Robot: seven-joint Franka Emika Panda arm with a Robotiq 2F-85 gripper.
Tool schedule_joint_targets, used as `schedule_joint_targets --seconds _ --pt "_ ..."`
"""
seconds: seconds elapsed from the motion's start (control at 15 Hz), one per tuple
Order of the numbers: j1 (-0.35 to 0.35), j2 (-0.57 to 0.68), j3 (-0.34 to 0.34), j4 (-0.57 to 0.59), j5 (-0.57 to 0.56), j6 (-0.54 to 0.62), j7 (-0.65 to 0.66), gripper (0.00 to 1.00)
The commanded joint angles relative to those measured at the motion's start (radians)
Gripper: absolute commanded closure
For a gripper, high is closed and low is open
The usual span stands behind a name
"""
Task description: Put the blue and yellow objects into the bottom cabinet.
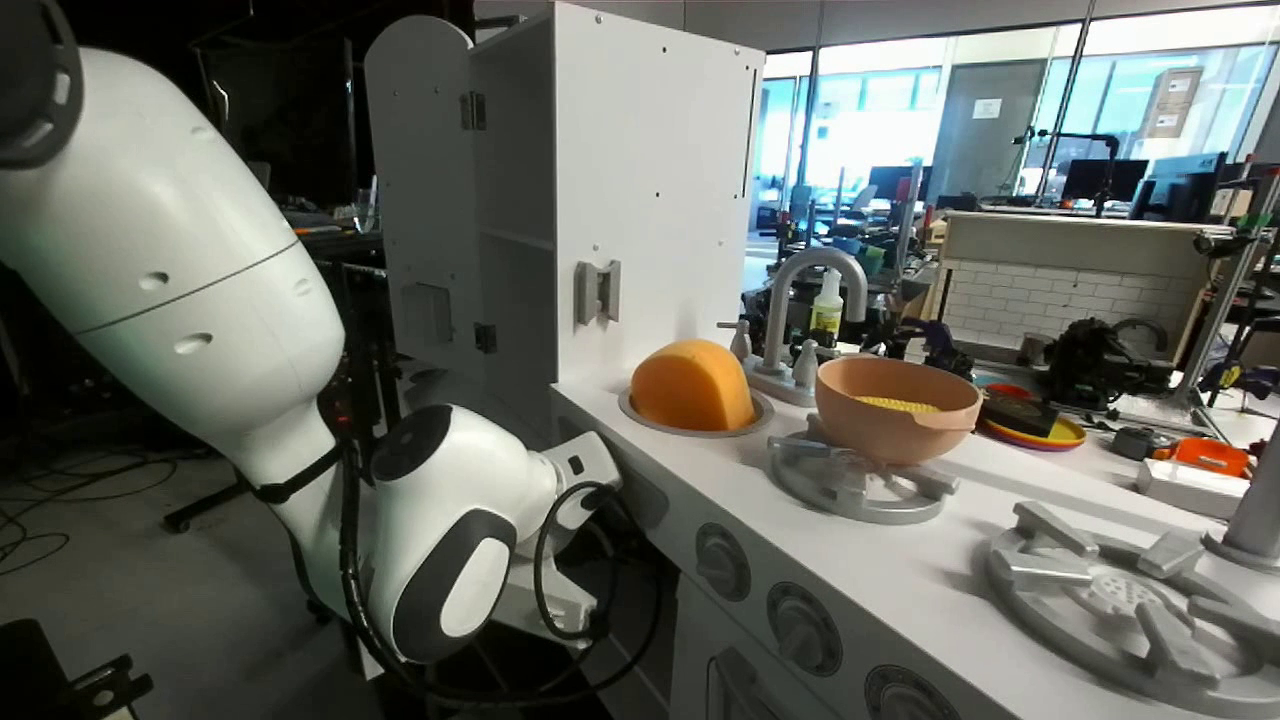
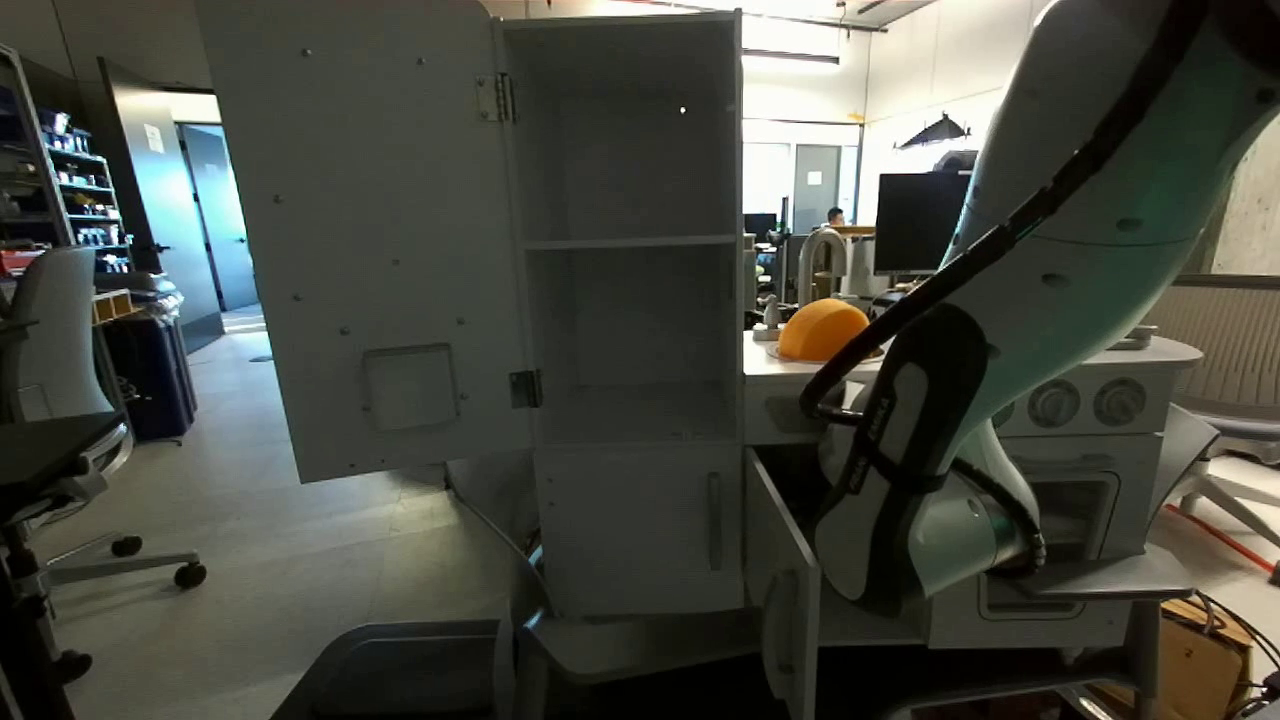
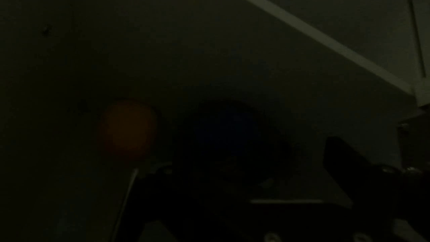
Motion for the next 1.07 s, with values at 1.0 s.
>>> schedule_joint_targets --seconds 1.0 --pt "-0.013 -0.745 -0.005 -0.705 -0.415 -0.340 -0.184 0.00"
